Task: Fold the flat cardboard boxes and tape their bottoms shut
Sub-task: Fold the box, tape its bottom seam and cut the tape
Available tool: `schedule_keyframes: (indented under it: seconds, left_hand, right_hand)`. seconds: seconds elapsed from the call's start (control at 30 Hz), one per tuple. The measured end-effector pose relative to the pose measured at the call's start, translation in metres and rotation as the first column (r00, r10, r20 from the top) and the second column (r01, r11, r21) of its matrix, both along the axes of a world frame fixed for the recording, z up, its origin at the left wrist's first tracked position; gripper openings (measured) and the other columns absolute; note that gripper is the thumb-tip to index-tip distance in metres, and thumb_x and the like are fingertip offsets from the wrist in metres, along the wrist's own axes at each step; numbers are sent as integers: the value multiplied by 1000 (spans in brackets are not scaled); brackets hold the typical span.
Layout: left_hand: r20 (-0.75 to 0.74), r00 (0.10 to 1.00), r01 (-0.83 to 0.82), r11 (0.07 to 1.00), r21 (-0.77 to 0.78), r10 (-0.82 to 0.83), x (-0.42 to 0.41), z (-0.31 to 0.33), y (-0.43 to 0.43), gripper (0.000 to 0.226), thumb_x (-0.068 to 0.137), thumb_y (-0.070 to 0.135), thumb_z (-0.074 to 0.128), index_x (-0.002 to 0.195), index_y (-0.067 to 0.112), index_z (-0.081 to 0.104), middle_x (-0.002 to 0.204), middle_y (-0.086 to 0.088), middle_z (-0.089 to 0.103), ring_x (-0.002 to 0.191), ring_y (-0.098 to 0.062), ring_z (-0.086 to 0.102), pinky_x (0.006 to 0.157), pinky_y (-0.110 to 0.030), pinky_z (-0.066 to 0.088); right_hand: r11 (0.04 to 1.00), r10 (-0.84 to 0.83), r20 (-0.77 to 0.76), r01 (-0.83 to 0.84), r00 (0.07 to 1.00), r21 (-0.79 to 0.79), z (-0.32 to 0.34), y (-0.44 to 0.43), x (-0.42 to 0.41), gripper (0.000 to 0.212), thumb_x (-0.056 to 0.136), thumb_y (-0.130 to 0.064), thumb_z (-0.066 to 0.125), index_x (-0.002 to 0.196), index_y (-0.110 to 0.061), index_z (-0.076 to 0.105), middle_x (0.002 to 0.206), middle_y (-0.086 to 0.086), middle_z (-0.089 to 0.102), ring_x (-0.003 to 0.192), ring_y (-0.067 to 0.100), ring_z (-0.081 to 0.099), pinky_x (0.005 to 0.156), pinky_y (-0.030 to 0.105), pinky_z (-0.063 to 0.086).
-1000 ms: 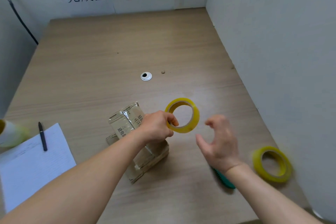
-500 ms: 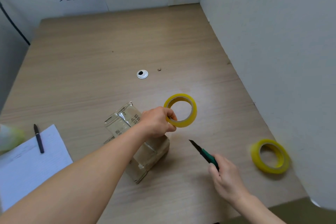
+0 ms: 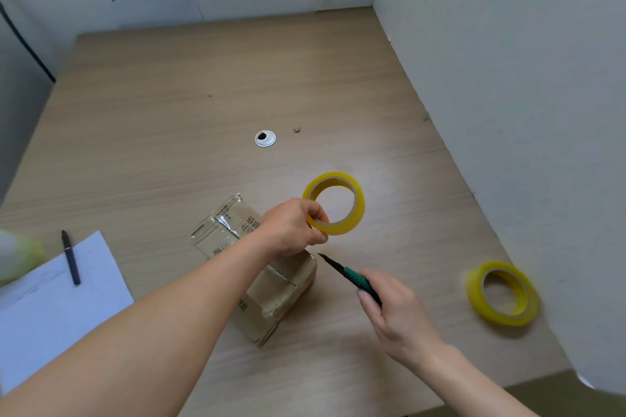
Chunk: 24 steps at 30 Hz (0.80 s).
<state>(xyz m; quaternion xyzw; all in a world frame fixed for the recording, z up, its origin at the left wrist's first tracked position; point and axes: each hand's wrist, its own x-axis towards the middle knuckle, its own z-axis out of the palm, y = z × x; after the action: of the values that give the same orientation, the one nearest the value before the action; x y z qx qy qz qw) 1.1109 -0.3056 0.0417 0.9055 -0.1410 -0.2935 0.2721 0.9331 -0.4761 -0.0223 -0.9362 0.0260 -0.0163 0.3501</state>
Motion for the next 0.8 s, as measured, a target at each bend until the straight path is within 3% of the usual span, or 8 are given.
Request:
schedule_keyframes:
  seconds: [0.17, 0.27, 0.47, 0.63, 0.7, 0.77, 0.8]
  left_hand:
    - [6, 1000, -2, 1000, -14, 2, -1, -2, 2, 16, 77, 32, 80, 82, 35, 66, 75, 13, 67, 79, -11, 66, 83, -38, 56]
    - [8, 999, -38, 997, -66, 39, -1, -2, 2, 16, 78, 30, 80, 84, 35, 66, 77, 9, 67, 80, -14, 66, 82, -40, 56]
    - [-5, 997, -81, 986, -145, 81, 2, -2, 3, 15, 80, 24, 79, 84, 31, 68, 74, 8, 68, 77, -14, 67, 82, -42, 57]
    - [19, 998, -64, 988, -139, 67, 1, -6, 3, 15, 79, 29, 80, 85, 34, 67, 77, 8, 67, 79, -14, 65, 82, -42, 56]
    - [17, 998, -64, 986, -153, 67, 2, -6, 3, 16, 79, 29, 80, 86, 33, 67, 76, 8, 67, 77, -14, 65, 81, -41, 56]
    - [20, 998, -62, 985, -160, 66, 3, -7, 3, 17, 77, 29, 80, 85, 34, 66, 75, 8, 66, 75, -15, 63, 78, -40, 56]
    - [28, 997, -60, 986, -157, 65, 3, -9, 4, 17, 76, 30, 81, 84, 35, 66, 73, 9, 64, 73, -14, 62, 77, -39, 55]
  right_hand:
    - [997, 50, -35, -52, 998, -62, 4, 0, 5, 36, 94, -41, 46, 121, -24, 62, 101, -7, 65, 90, 18, 62, 71, 38, 54]
    - [978, 90, -147, -115, 985, -171, 4, -1, 11, 28, 98, -36, 49, 123, -27, 58, 104, -5, 60, 93, 23, 60, 70, 39, 48]
    - [933, -163, -290, 52, 943, -355, -12, -16, 3, 30, 101, -41, 42, 128, -31, 49, 115, -2, 56, 102, 30, 61, 75, 41, 48]
    - [874, -225, -451, -25, 864, -485, -28, -30, -12, 43, 97, -39, 46, 137, -26, 41, 118, 2, 49, 111, 27, 51, 84, 39, 46]
    - [870, -213, -330, 25, 920, -493, -21, -25, -5, 48, 87, -37, 62, 132, -23, 52, 116, 2, 55, 107, 30, 56, 83, 41, 45]
    - [923, -135, 3, 127, 991, -362, -3, -14, 10, 51, 75, -28, 72, 124, -17, 62, 113, 5, 60, 99, 32, 60, 81, 44, 45]
    - [946, -72, 184, 125, 980, -298, 11, -6, 21, 52, 74, -24, 73, 124, -14, 64, 116, 6, 61, 102, 31, 59, 83, 44, 45]
